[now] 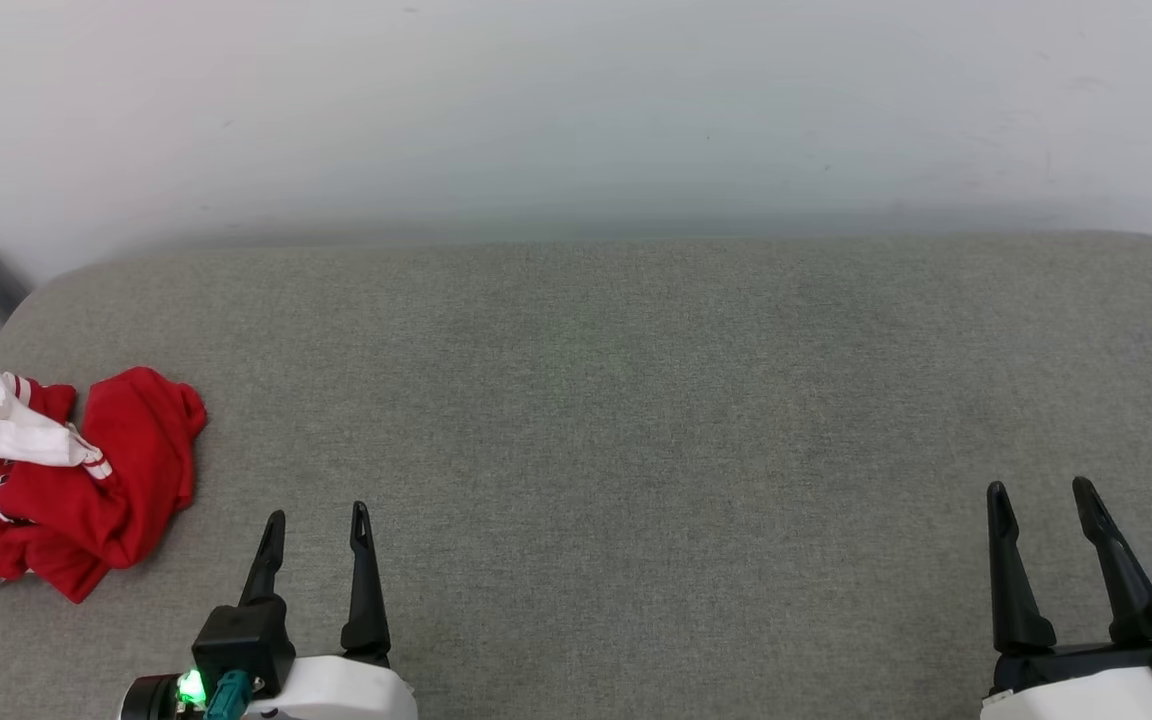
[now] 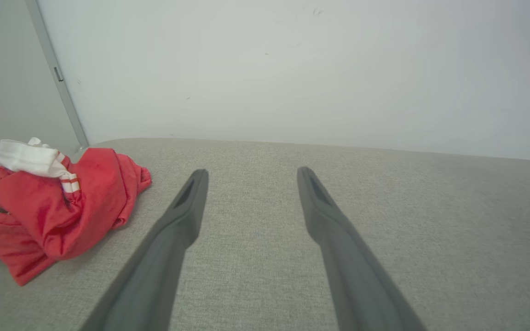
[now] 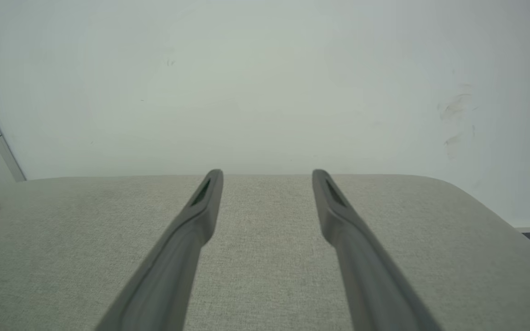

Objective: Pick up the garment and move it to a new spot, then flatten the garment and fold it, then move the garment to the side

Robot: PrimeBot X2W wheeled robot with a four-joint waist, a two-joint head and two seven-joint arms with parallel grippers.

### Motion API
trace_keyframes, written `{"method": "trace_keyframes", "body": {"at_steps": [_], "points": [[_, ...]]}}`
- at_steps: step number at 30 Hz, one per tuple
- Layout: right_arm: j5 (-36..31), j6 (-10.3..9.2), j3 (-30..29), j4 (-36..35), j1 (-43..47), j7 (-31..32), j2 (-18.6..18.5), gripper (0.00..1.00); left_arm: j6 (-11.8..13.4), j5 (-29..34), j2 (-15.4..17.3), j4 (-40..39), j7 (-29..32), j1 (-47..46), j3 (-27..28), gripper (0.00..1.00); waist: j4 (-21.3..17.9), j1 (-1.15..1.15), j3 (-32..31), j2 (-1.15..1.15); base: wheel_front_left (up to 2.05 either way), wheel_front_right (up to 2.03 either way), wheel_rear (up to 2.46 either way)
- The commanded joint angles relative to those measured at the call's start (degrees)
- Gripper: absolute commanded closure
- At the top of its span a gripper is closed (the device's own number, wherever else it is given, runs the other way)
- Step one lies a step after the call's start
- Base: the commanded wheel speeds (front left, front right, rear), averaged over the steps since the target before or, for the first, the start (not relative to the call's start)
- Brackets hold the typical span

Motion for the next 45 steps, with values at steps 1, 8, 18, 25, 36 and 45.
{"method": "trace_keyframes", "body": {"at_steps": [1, 8, 18, 25, 36, 45], "points": [[-1.0, -0.02, 0.0, -0.43, 0.79, -0.53, 0.09, 0.0, -0.39, 1.34, -0.36, -0.14, -0.66, 0.59, 0.39, 0.0, -0.01, 0.0, 0.02, 0.0, 0.0, 0.0, 0.0], [-2.08, -0.02, 0.05, -0.14, 0.98, -1.26, 0.11, 0.0, -1.29, 3.88, -1.0, -0.18, -1.37, 0.8, 1.22, 0.0, 0.04, 0.0, 0.11, 0.0, 0.0, 0.0, 0.0], [-0.77, -0.02, 0.34, 0.69, 1.4, -1.76, 0.11, 0.0, -2.16, 5.79, -1.54, 0.05, -1.84, 1.23, 2.13, 0.0, 0.05, 0.0, 0.05, 0.0, 0.0, 0.0, 0.0], [0.38, -0.02, 0.44, 1.21, 1.64, -1.76, 0.11, 0.0, -2.5, 5.64, -1.67, 0.45, -1.84, 1.24, 2.23, 0.0, 0.13, 0.0, 0.11, 0.0, 0.0, 0.0, 0.0], [0.05, -0.02, 0.69, 0.94, 1.76, -1.76, 0.11, 0.0, -1.95, 5.03, -1.7, 1.01, -1.84, 0.27, 1.92, 0.0, 1.95, 0.0, 0.12, 0.0, 0.0, 0.0, 0.0], [-0.89, -0.02, 1.02, -0.03, 2.0, -1.75, 0.11, 0.0, -1.15, 4.28, -1.69, 1.04, -1.84, -0.34, 2.23, 0.0, 8.47, 0.0, 0.46, 0.0, 0.0, 0.0, 0.0]]}}
